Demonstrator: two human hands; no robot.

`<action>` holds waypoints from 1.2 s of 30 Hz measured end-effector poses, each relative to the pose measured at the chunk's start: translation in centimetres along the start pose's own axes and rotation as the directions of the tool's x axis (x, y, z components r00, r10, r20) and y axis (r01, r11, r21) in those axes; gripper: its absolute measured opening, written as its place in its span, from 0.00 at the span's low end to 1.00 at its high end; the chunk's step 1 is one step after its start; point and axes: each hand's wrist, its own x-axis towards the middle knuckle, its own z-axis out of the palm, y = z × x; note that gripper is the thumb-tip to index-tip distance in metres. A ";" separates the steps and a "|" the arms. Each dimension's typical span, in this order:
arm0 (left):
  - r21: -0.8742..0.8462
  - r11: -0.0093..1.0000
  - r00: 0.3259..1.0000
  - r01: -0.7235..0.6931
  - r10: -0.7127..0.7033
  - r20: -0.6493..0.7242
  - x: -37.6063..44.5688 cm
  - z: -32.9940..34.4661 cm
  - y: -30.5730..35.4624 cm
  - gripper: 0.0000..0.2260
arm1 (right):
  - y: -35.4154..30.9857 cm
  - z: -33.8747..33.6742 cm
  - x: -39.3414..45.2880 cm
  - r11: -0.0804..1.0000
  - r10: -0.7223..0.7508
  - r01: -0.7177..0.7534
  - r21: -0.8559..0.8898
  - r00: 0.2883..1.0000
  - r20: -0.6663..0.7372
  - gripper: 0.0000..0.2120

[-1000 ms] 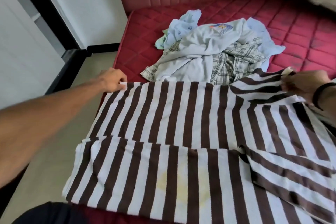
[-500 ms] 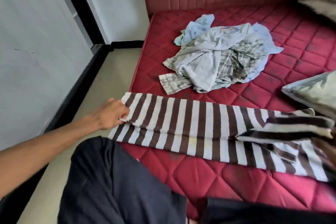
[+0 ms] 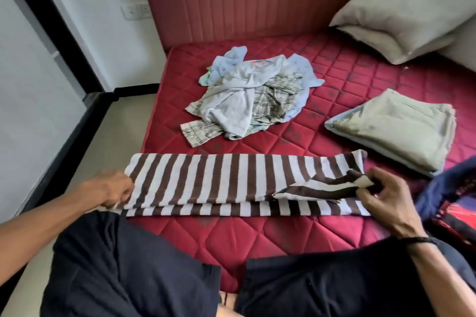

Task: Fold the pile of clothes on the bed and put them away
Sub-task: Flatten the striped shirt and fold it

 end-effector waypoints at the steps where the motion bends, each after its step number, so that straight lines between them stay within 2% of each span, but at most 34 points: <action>1: -0.010 1.000 1.000 -0.001 0.001 0.030 0.1 -1.1 1.2 0.15 | -0.1 0.0 -0.1 0.999 0.032 -0.033 0.028 0.999 0.034 0.17; 2: -0.047 0.998 0.999 -0.044 0.043 -0.022 0.0 -2.2 2.8 0.18 | 0.0 0.2 0.0 0.998 0.043 -0.045 0.032 0.997 0.070 0.16; 4: -0.288 0.925 0.949 -0.249 0.173 -0.265 -0.5 -4.6 7.4 0.19 | 0.4 1.1 0.1 0.998 0.048 -0.054 0.042 0.991 0.125 0.16; 6: -0.579 0.678 0.873 -0.453 0.206 -0.442 -1.3 -7.5 14.0 0.22 | 1.3 1.8 0.4 1.000 0.011 -0.011 -0.002 0.986 0.164 0.17; 8: -0.712 0.453 0.838 -0.537 0.188 -0.512 -1.4 -10.2 21.3 0.22 | 2.1 2.3 0.5 0.999 -0.013 0.021 -0.038 0.979 0.204 0.16; 11: -0.842 0.116 0.846 -0.527 0.165 -0.507 -0.5 -13.3 31.0 0.25 | 3.2 2.0 0.5 1.000 0.021 -0.015 -0.027 0.973 0.229 0.18; 12: -0.863 0.046 0.856 -0.503 0.160 -0.491 -0.2 -13.9 32.9 0.27 | 3.1 2.2 0.5 1.000 0.026 -0.022 -0.019 0.970 0.241 0.18; 14: -0.879 0.008 0.865 -0.476 0.183 -0.467 0.4 -14.8 35.6 0.29 | 3.2 2.4 0.6 0.999 0.047 -0.039 -0.036 0.965 0.258 0.17; 16: -0.878 -0.029 0.860 -0.478 0.189 -0.475 0.9 -15.0 36.7 0.27 | 3.8 2.9 1.3 0.996 0.077 -0.066 -0.056 0.968 0.238 0.17; 17: -0.866 -0.085 0.852 -0.493 0.155 -0.500 1.2 -14.9 36.8 0.24 | 3.9 3.2 1.7 0.995 0.087 -0.077 -0.056 0.974 0.207 0.18; 19: -0.823 -0.262 0.848 -0.504 0.030 -0.529 1.6 -15.2 36.4 0.21 | 4.5 3.7 2.8 0.995 0.094 -0.098 0.024 0.988 0.120 0.19; 21: -0.777 -0.428 0.880 -0.461 -0.106 -0.464 2.5 -15.7 36.1 0.20 | 5.1 4.3 3.9 0.974 0.148 -0.152 0.168 0.988 0.035 0.18; 22: -0.768 -0.468 0.896 -0.438 -0.151 -0.418 3.0 -15.9 36.1 0.20 | 5.3 4.5 4.2 0.958 0.210 -0.209 0.195 0.978 0.019 0.18; 23: -0.797 -0.429 0.905 -0.425 -0.190 -0.380 3.6 -15.9 36.2 0.20 | 5.6 4.8 4.4 0.945 0.282 -0.280 0.171 0.959 0.014 0.18; 25: -0.889 -0.201 0.899 -0.412 -0.249 -0.360 4.4 -15.3 36.6 0.20 | 6.5 5.5 4.5 0.930 0.369 -0.369 0.003 0.929 -0.018 0.18; 26: -0.894 -0.099 0.876 -0.437 -0.274 -0.398 4.4 -14.9 36.8 0.20 | 6.6 5.8 4.4 0.936 0.330 -0.335 -0.107 0.942 -0.062 0.18; 28: -0.815 0.050 0.771 -0.577 -0.297 -0.564 4.2 -13.7 37.3 0.17 | 6.2 6.5 4.1 0.955 0.067 -0.094 -0.281 0.992 -0.102 0.18; 29: -0.771 0.149 0.716 -0.620 -0.295 -0.633 3.8 -12.9 37.4 0.17 | 5.6 6.9 3.8 0.947 -0.079 0.054 -0.318 0.995 -0.065 0.20; 30: -0.730 0.310 0.671 -0.609 -0.289 -0.682 3.7 -12.0 37.5 0.18 | 5.0 7.2 3.5 0.920 -0.163 0.163 -0.357 0.986 0.029 0.23; 31: -0.678 0.504 0.639 -0.535 -0.284 -0.715 3.6 -10.7 37.2 0.21 | 4.3 7.8 3.0 0.886 -0.176 0.233 -0.402 0.969 0.175 0.26; 32: -0.622 0.650 0.643 -0.437 -0.258 -0.721 3.5 -9.6 36.7 0.24 | 4.0 8.3 2.6 0.856 -0.100 0.254 -0.451 0.936 0.337 0.30; 34: -0.541 0.774 0.702 -0.330 -0.182 -0.689 3.2 -7.4 34.3 0.30 | 4.1 9.4 1.6 0.789 0.103 0.272 -0.551 0.825 0.555 0.37; 36: -0.506 0.808 0.772 -0.302 -0.104 -0.627 3.5 -5.7 30.4 0.33 | 4.0 10.0 1.4 0.759 0.169 0.282 -0.587 0.785 0.596 0.40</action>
